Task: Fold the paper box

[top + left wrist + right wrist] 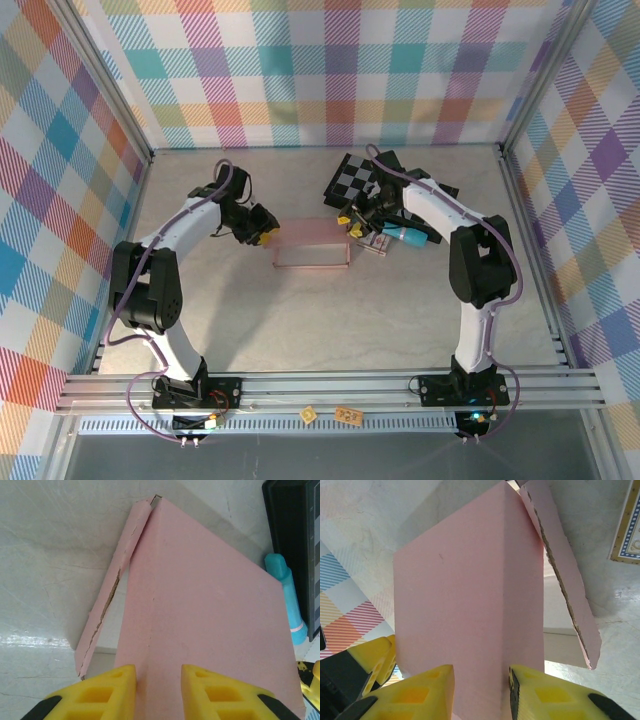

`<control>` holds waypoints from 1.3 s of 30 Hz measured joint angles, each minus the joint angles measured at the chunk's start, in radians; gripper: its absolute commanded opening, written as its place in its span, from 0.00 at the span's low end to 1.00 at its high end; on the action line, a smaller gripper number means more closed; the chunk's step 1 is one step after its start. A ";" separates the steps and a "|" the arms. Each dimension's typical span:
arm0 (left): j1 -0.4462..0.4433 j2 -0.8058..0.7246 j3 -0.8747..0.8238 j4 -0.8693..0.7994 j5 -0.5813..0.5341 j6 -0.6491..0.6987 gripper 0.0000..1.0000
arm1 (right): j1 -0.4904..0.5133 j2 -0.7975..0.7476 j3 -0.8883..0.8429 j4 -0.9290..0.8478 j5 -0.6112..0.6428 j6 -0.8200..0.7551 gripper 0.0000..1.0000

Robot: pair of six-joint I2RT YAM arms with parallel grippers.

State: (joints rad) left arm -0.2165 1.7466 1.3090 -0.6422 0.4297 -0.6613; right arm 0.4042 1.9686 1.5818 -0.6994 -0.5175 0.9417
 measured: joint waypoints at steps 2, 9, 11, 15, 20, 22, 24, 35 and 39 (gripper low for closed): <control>-0.005 0.000 -0.005 0.007 0.000 0.000 0.27 | 0.000 0.000 -0.003 0.001 0.000 -0.005 0.34; -0.006 0.000 -0.020 0.021 0.000 0.000 0.23 | 0.000 0.003 -0.019 0.000 0.000 -0.020 0.34; -0.006 0.000 -0.030 0.024 0.000 0.000 0.22 | 0.000 0.004 -0.024 0.002 0.000 -0.024 0.33; -0.011 0.000 -0.048 0.027 0.000 0.000 0.20 | 0.000 0.009 -0.043 0.002 0.000 -0.039 0.32; -0.012 0.000 -0.066 0.038 0.005 0.000 0.19 | 0.000 0.017 -0.065 0.005 0.000 -0.045 0.28; -0.014 0.000 -0.070 0.043 0.005 0.000 0.18 | 0.000 0.020 -0.074 0.008 0.000 -0.045 0.26; -0.018 0.000 -0.075 0.044 0.004 0.000 0.17 | 0.000 0.022 -0.080 0.010 0.000 -0.045 0.24; -0.035 0.000 -0.096 0.032 -0.020 0.022 0.19 | 0.000 0.049 -0.083 0.000 0.015 -0.070 0.17; -0.039 0.000 -0.096 0.011 -0.031 0.045 0.29 | 0.001 0.051 -0.083 -0.010 0.027 -0.092 0.17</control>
State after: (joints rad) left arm -0.2550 1.7466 1.2129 -0.6308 0.3985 -0.6167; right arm 0.4049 2.0193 1.4990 -0.7094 -0.4900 0.8501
